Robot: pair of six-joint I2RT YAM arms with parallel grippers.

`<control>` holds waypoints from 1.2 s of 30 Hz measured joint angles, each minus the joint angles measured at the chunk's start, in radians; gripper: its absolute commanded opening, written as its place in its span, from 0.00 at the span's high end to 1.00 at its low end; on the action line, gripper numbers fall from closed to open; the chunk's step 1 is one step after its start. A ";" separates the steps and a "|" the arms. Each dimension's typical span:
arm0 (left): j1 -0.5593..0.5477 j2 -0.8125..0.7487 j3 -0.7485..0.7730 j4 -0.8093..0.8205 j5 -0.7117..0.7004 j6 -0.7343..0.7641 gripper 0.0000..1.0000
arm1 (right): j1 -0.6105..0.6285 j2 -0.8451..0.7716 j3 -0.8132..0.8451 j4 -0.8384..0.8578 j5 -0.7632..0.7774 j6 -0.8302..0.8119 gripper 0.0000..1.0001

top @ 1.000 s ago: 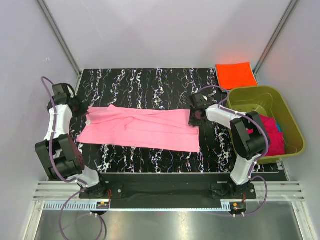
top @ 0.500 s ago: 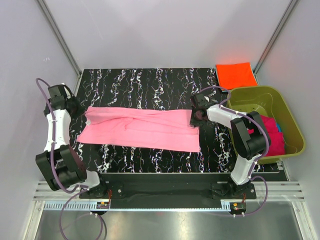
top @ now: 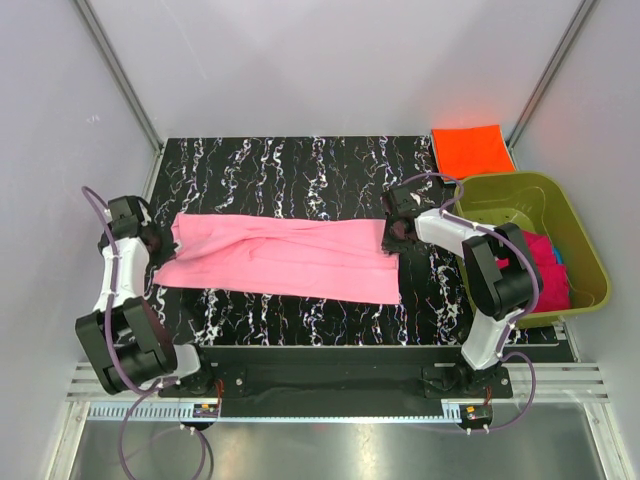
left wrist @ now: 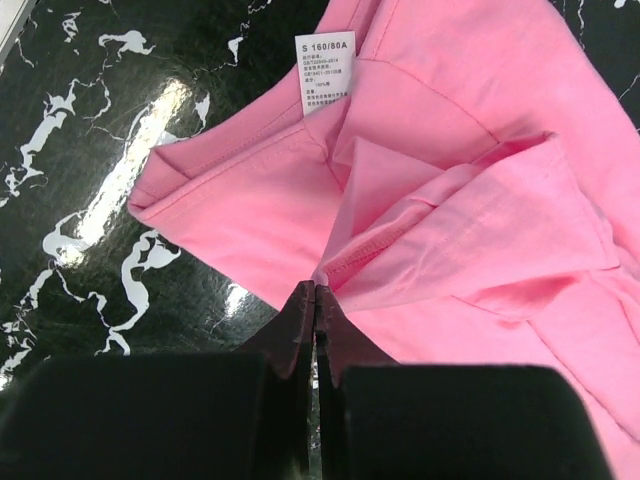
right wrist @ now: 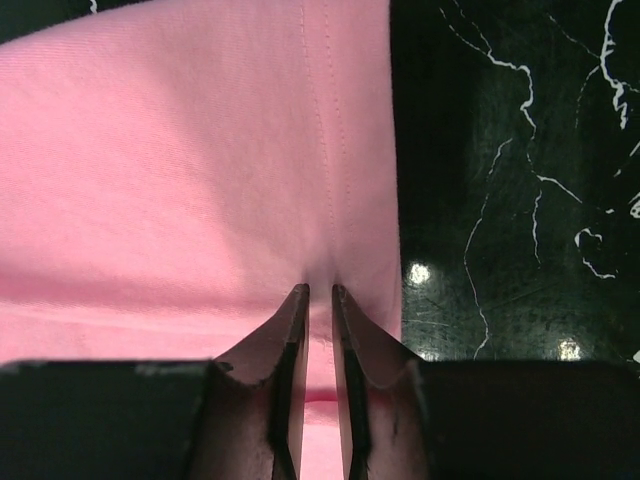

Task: Fold and stack the t-shirts
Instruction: Fold the tshirt

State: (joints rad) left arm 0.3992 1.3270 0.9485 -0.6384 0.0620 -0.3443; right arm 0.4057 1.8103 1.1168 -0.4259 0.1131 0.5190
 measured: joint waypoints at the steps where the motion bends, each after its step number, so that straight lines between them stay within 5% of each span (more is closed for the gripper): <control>1: 0.001 -0.009 -0.007 0.002 -0.003 -0.006 1.00 | 0.000 0.000 0.000 -0.004 0.000 0.002 0.79; 16: 0.005 -0.055 -0.026 0.005 -0.042 -0.049 1.00 | -0.002 -0.109 0.000 -0.100 0.026 0.105 0.62; 36: 0.006 -0.048 -0.026 0.036 -0.025 -0.075 1.00 | -0.049 -0.061 -0.026 -0.122 0.052 0.272 0.67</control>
State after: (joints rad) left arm 0.4057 1.2789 0.9222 -0.6022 0.0372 -0.4194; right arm 0.3569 1.7493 1.0912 -0.5476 0.1654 0.7906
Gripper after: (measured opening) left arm 0.009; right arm 0.345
